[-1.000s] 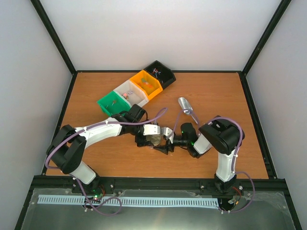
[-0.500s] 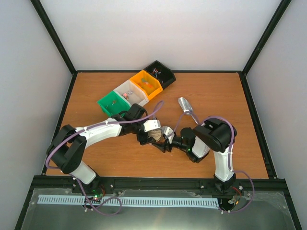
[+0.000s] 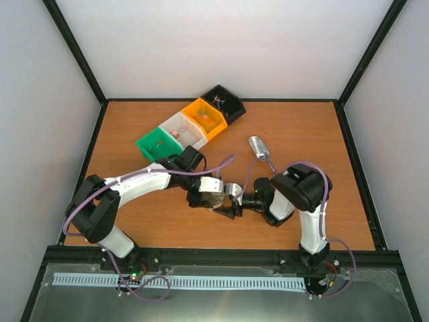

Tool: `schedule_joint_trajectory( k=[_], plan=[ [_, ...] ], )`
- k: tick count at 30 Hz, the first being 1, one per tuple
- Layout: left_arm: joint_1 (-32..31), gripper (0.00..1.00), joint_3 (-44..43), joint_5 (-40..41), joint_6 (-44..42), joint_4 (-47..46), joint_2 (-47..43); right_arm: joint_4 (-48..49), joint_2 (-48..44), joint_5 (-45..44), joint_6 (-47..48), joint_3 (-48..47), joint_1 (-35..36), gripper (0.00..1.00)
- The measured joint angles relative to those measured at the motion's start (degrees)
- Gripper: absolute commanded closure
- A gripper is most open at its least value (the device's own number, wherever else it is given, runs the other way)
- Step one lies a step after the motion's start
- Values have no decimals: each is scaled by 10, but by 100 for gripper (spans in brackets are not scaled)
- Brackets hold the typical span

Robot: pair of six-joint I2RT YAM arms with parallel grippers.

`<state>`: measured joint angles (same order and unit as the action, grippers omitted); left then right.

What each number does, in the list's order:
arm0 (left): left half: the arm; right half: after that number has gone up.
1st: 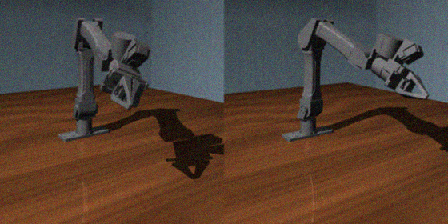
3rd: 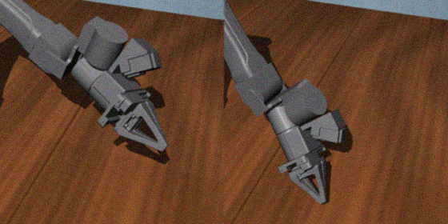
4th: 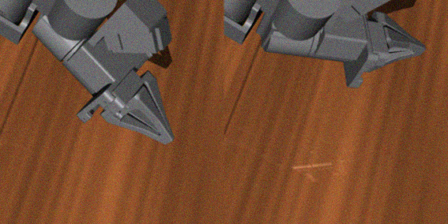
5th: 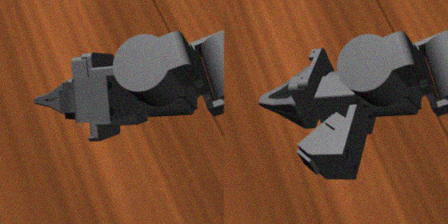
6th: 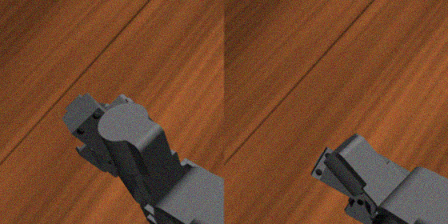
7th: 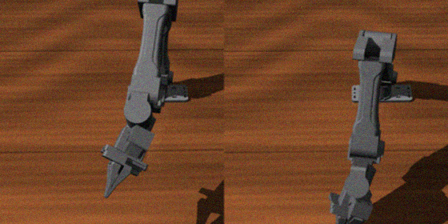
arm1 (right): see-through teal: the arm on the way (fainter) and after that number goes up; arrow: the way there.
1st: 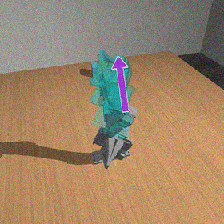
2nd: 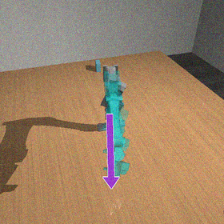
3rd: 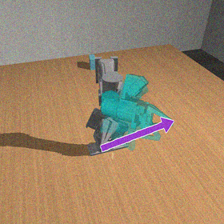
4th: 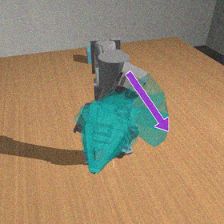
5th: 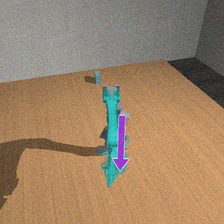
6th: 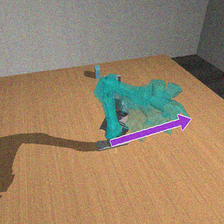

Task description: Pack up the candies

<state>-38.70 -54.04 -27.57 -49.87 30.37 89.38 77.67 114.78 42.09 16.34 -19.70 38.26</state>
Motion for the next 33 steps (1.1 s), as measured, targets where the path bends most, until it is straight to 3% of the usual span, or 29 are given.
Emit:
schedule_joint_trajectory(
  k=[4, 5, 13, 20, 29, 33],
  plan=[
    [0, 40, -1, 7, -18, 1, 0, -23, -1, 23, 19, -13, -9, 8],
    [0, 40, -1, 11, -14, -2, 1, -27, -2, 21, 20, -14, -10, 5],
    [-3, 40, 12, 53, 87, -60, 0, -23, -25, -23, -9, 1, -10, 3],
    [-16, 40, 19, 88, 121, -84, -4, -11, -26, -52, -42, 19, -11, 0],
    [-18, 40, 29, 95, 122, -94, -12, -103, -186, 28, -111, 41, -88, 1],
    [-18, 40, 29, 95, 122, -94, -12, -162, -204, 58, -161, 16, -91, 3]
  ],
)
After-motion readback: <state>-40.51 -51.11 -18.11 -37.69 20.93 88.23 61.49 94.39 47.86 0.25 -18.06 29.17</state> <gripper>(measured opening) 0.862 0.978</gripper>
